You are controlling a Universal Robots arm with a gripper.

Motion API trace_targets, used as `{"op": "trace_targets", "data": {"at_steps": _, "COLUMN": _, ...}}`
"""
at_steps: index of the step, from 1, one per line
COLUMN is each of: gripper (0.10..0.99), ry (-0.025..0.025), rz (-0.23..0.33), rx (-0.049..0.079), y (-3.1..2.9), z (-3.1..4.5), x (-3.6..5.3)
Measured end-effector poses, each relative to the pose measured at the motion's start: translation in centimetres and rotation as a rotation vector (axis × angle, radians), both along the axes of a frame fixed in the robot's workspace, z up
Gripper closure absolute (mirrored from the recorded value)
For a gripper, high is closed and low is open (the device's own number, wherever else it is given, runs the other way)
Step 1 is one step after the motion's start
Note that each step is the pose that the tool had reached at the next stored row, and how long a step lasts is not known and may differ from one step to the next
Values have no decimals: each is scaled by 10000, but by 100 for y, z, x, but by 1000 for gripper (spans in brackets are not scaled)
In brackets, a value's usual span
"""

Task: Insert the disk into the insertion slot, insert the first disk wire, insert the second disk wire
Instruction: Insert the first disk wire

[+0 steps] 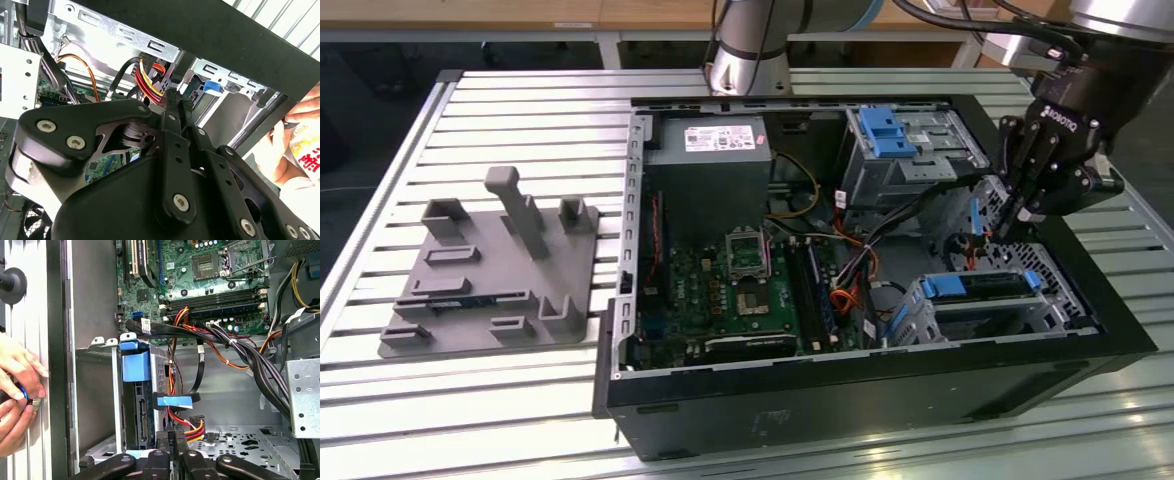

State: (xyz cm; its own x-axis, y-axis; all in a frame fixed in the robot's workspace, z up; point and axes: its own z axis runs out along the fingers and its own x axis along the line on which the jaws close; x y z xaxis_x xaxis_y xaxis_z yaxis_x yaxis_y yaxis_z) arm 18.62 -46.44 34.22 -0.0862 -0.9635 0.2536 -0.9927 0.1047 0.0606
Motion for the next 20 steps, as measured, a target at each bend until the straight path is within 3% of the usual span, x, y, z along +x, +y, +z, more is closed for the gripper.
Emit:
{"op": "trace_targets", "data": {"at_steps": 6, "gripper": 918, "ry": -6, "rz": 26, "rx": 4, "y": 0, "z": -2, "x": -3}}
{"op": "trace_targets", "data": {"at_steps": 12, "gripper": 918, "ry": -31, "rz": 624, "rx": 7, "y": -15, "z": -1, "x": -34}}
{"op": "trace_targets", "data": {"at_steps": 20, "gripper": 918, "ry": -55, "rz": 624, "rx": 393, "y": -138, "z": 5, "x": -74}}
